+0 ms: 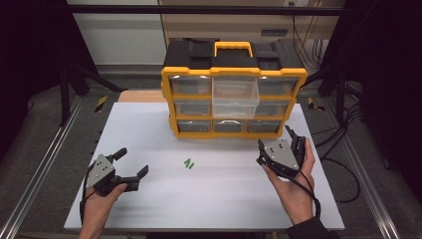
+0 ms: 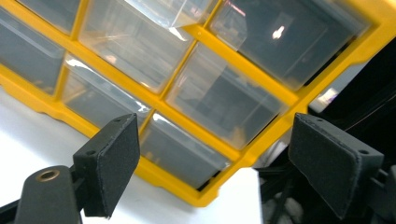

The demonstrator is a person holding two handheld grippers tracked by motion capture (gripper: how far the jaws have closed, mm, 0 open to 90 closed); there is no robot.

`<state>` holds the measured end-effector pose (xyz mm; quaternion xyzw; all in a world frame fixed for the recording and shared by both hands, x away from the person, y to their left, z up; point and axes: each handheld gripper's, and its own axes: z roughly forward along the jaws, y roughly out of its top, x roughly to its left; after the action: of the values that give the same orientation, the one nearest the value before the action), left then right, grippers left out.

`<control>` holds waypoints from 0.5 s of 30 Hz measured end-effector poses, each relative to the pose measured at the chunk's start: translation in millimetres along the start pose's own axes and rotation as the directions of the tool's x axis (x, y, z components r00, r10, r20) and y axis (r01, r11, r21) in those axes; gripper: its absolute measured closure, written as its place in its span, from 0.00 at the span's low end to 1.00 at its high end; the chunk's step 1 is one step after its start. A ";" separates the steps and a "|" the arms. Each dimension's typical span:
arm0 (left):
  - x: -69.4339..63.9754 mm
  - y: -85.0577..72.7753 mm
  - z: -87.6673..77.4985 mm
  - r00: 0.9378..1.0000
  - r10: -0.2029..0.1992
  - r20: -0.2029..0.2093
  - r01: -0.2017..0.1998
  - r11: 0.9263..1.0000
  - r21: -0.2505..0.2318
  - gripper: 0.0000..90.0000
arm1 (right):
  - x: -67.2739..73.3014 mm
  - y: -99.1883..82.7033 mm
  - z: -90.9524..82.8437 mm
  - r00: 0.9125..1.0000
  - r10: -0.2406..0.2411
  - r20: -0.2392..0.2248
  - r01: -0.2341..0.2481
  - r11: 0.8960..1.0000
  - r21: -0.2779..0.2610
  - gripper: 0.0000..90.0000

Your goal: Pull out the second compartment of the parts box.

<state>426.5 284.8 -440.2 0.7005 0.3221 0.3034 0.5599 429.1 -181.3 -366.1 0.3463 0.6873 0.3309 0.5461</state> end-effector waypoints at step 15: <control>-16.6 2.7 8.0 0.998 0.026 0.048 -0.027 0.999 0.025 0.03 | -9.2 -33.3 -4.0 0.942 0.257 -0.215 -0.269 0.963 -0.030 0.09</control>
<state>423.0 266.5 -440.1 0.7188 0.3031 0.2897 0.5545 422.9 -207.4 -388.3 0.3821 0.6784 0.4554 0.4317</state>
